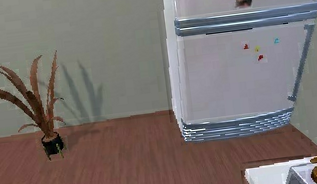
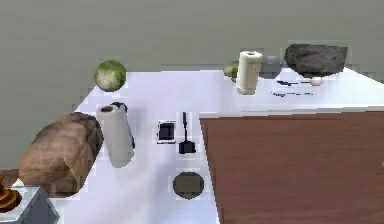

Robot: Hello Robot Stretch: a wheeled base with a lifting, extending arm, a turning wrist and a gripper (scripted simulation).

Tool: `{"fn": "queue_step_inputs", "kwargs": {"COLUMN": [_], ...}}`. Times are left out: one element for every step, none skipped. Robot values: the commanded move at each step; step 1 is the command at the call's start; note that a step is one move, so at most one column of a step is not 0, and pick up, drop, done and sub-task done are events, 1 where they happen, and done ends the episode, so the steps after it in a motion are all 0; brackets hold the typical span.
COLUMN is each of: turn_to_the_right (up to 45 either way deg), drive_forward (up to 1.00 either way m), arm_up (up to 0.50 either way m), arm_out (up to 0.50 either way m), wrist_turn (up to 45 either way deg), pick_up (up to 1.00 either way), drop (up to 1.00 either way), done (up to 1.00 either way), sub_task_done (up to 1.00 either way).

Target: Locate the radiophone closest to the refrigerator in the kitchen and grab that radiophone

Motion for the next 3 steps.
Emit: {"fn": "queue_step_inputs", "kwargs": {"turn_to_the_right": [0.0,0.0,0.0], "drive_forward": [0.00,0.00,0.00], "arm_up": [0.38,0.00,0.00], "arm_out": [0.00,0.34,0.00], "wrist_turn": [0.0,0.0,45.0], "pick_up": [0.00,0.00,0.00], "drop": [0.00,0.00,0.00], "done": [0.00,0.00,0.00], "sub_task_done": [0.00,0.00,0.00]}}
